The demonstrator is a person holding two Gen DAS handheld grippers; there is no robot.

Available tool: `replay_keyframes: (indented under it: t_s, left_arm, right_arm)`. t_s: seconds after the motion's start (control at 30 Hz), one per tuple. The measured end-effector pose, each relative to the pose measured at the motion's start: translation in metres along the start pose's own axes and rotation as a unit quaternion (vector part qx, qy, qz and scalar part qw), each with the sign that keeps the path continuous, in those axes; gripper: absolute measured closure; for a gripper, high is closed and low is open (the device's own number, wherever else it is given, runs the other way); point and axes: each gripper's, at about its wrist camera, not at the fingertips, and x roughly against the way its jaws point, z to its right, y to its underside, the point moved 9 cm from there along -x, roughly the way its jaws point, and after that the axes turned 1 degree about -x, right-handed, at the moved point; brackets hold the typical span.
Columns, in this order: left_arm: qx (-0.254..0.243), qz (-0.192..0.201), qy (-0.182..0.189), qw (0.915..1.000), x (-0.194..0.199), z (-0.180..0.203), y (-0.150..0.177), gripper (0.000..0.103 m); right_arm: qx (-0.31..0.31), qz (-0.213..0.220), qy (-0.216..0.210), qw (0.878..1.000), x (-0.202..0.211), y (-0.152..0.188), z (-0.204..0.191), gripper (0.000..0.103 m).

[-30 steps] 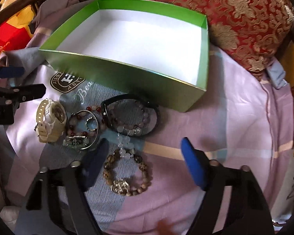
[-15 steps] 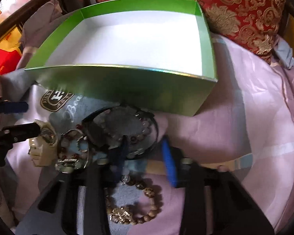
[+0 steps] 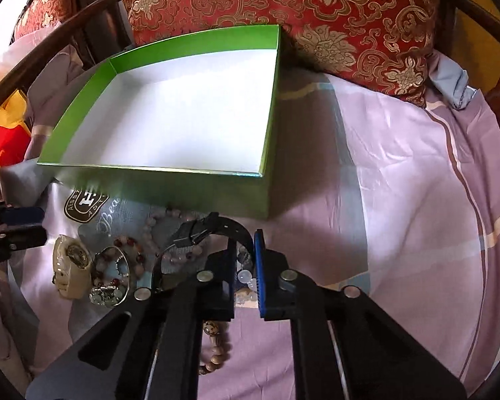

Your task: Organize jewelry

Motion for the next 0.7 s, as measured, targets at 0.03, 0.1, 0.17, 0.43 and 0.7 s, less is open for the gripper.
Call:
replay_keyframes:
  t_s: [0.03,0.1,0.17,0.43,0.7]
  left_arm:
    - [-0.002,0.002,0.0,1.0,0.003,-0.002,0.0,0.027]
    - [-0.012,0.004,-0.007,0.9999,0.007,-0.006,0.003,0.026]
    - [-0.025,0.0,-0.018,0.9995,0.008,-0.008,0.008,0.026]
    - [-0.069,-0.073,-0.101,0.9899,-0.034,-0.012,0.031,0.049]
    - [-0.057,-0.069,-0.098,0.9912,-0.04,-0.008,0.026,0.093]
  right_arm:
    - [0.001,-0.003,0.001,1.0,-0.002,0.001,0.0,0.093]
    - [-0.001,-0.01,0.002,1.0,-0.006,0.003,0.001,0.086]
    - [-0.005,-0.011,0.001,1.0,-0.01,0.002,-0.001,0.077]
    - [0.003,-0.007,0.018,1.0,-0.013,0.004,-0.005,0.075]
    - [0.025,-0.024,0.026,0.999,-0.024,0.012,-0.015,0.092]
